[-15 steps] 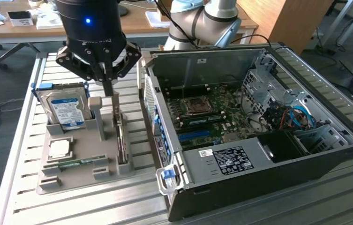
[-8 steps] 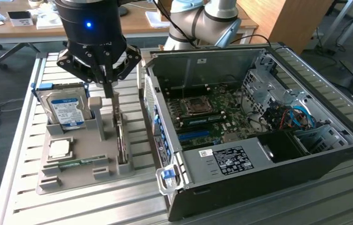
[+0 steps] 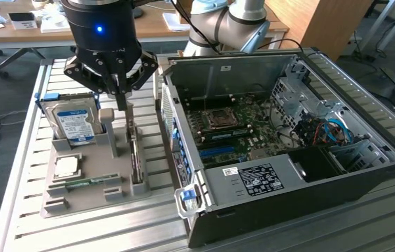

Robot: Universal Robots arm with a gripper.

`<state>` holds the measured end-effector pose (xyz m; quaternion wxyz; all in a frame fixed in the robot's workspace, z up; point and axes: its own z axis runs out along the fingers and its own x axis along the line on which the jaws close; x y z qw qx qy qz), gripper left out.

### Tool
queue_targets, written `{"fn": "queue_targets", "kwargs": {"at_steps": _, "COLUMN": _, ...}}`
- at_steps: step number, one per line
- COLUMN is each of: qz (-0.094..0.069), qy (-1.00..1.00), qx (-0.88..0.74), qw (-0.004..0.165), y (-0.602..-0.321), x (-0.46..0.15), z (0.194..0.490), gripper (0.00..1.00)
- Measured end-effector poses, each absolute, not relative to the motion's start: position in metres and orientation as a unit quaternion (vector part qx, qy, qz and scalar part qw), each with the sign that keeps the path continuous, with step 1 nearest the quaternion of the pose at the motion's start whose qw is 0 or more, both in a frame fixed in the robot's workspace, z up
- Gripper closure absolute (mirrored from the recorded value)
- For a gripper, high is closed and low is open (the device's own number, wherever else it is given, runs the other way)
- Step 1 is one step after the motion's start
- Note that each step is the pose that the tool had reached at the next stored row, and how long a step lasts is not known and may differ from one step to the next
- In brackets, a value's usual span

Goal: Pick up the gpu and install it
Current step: 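Reach for the gpu, then pick up the gpu and move the gpu toward the slot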

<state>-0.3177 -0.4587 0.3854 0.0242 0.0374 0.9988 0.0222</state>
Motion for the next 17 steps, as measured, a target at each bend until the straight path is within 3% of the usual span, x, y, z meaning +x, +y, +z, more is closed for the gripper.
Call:
{"fn": "queue_targets", "kwargs": {"at_steps": 13, "qz": 0.022, "qy": 0.999, "qx": 0.037, "qw": 0.024, "y": -0.4586, "x": -0.3177, "z": 0.3854, "gripper": 0.88}}
{"fn": "queue_targets", "kwargs": {"at_steps": 17, "qz": 0.022, "qy": 0.999, "qx": 0.037, "qw": 0.024, "y": -0.4587, "x": -0.3177, "z": 0.3854, "gripper": 0.71}}
